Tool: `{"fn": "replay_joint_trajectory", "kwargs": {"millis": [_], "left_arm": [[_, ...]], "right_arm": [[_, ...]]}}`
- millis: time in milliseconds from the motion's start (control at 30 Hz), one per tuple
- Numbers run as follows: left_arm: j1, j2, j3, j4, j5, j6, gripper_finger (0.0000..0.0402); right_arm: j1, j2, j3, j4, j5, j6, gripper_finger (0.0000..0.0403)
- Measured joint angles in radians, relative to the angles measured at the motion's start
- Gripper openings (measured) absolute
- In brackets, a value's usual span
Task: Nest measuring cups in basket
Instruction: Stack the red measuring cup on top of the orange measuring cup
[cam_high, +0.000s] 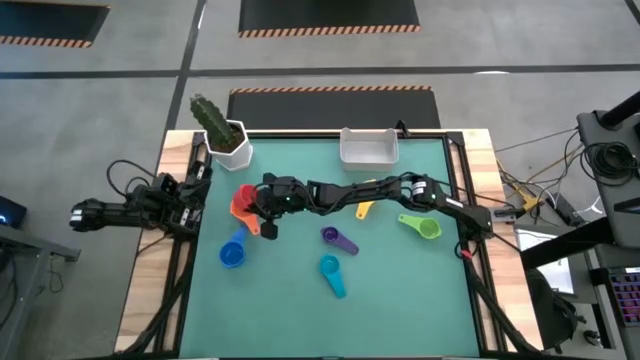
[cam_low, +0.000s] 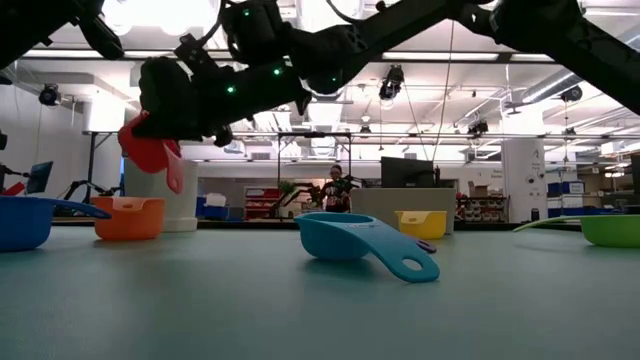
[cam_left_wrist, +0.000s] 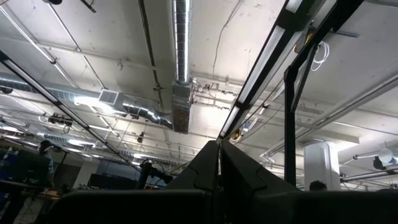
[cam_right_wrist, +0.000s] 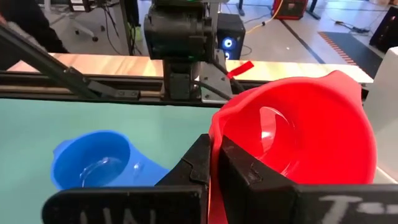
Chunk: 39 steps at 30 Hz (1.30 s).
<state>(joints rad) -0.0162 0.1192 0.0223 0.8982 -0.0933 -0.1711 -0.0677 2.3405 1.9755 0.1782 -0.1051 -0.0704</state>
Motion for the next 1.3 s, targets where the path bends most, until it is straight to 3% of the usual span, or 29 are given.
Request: {"fn": "replay_joint_trajectory", "kwargs": {"millis": [1300], "left_arm": [[0.000, 0.000, 0.000, 0.003, -0.002, 0.000, 0.0000]], "right_arm": [[0.000, 0.032, 0.000, 0.051, 0.001, -0.044, 0.0009]]}}
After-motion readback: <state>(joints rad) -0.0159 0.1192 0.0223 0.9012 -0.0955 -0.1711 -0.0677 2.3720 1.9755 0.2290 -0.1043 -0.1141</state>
